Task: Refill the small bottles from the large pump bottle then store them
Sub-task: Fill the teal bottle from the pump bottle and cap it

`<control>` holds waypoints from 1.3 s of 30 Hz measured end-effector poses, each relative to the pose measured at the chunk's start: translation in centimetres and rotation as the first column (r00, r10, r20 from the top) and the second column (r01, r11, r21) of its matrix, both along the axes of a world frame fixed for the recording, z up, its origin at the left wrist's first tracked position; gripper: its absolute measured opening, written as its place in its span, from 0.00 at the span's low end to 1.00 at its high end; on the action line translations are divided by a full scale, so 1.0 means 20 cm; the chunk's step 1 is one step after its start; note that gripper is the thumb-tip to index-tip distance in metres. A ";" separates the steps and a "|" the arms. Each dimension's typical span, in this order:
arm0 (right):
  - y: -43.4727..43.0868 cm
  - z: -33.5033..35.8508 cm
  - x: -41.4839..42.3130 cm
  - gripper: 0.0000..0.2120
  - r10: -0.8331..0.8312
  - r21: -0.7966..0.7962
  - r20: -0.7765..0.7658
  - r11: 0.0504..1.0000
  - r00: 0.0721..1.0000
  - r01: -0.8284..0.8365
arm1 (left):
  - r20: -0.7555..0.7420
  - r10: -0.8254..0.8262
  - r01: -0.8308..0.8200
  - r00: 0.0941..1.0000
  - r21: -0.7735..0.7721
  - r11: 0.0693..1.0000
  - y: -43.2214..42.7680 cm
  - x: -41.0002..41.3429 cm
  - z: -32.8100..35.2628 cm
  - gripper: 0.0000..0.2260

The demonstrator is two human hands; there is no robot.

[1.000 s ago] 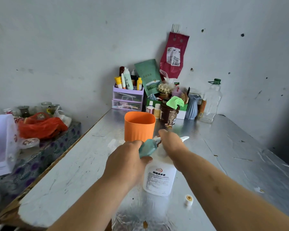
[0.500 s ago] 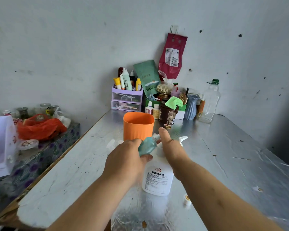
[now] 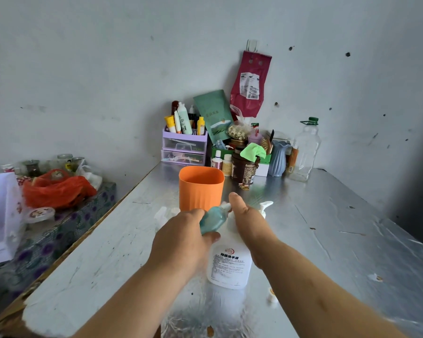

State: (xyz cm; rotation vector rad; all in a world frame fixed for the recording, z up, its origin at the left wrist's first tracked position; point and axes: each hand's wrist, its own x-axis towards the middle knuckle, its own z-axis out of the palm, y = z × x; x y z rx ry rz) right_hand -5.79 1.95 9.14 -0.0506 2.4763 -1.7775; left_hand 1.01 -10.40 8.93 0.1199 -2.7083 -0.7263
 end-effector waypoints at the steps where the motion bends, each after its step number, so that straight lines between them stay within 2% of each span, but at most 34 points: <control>1: -0.01 0.01 0.00 0.29 -0.015 -0.032 0.045 0.999 0.999 0.017 | -0.005 -0.001 0.001 1.000 -0.001 1.000 0.00 0.00 0.01 0.12; 4: -0.02 0.01 0.01 0.32 -0.050 -0.081 0.079 0.995 0.996 0.057 | -0.015 0.010 -0.010 1.000 -0.009 1.000 0.00 0.00 0.02 0.12; 9: -0.01 -0.01 0.00 0.33 -0.057 -0.115 0.048 0.991 0.997 0.063 | -0.029 0.011 -0.012 1.000 -0.021 1.000 0.00 0.00 0.03 0.12; 17: -0.01 -0.02 -0.03 0.37 -0.072 -0.091 0.081 0.993 0.994 0.080 | -0.039 -0.002 0.003 0.999 0.007 1.000 -0.01 -0.01 0.01 0.12; 19: 0.00 -0.02 -0.02 0.34 -0.066 -0.064 0.051 0.996 0.997 0.069 | -0.041 -0.006 0.006 0.999 0.010 1.000 -0.01 -0.02 0.00 0.12; 22: 0.00 -0.03 -0.02 0.19 -0.044 0.017 -0.090 0.999 0.995 0.045 | -0.024 -0.002 0.002 1.000 0.010 1.000 -0.02 -0.02 -0.01 0.12; 25: 0.01 -0.05 -0.02 0.17 -0.039 0.053 -0.142 0.997 0.989 0.047 | -0.007 0.002 -0.001 1.000 0.005 1.000 -0.02 -0.01 -0.02 0.13; 27: 0.01 -0.04 -0.01 0.17 -0.025 -0.001 -0.064 1.000 0.998 0.025 | -0.005 -0.003 0.003 1.000 0.002 1.000 -0.01 -0.01 -0.01 0.13; 30: 0.01 -0.01 -0.01 0.24 -0.020 -0.105 0.091 0.994 0.996 0.029 | -0.014 -0.003 0.003 1.000 0.004 1.000 0.00 0.00 0.01 0.13; 35: 0.01 -0.01 -0.02 0.33 -0.002 -0.150 0.097 0.989 0.995 0.016 | -0.014 0.004 -0.004 1.000 -0.019 1.000 0.00 0.00 0.04 0.12; 39: 0.01 -0.01 -0.03 0.32 -0.012 -0.140 0.106 0.990 0.994 0.027 | -0.028 -0.001 0.001 1.000 -0.013 1.000 -0.01 -0.01 0.04 0.12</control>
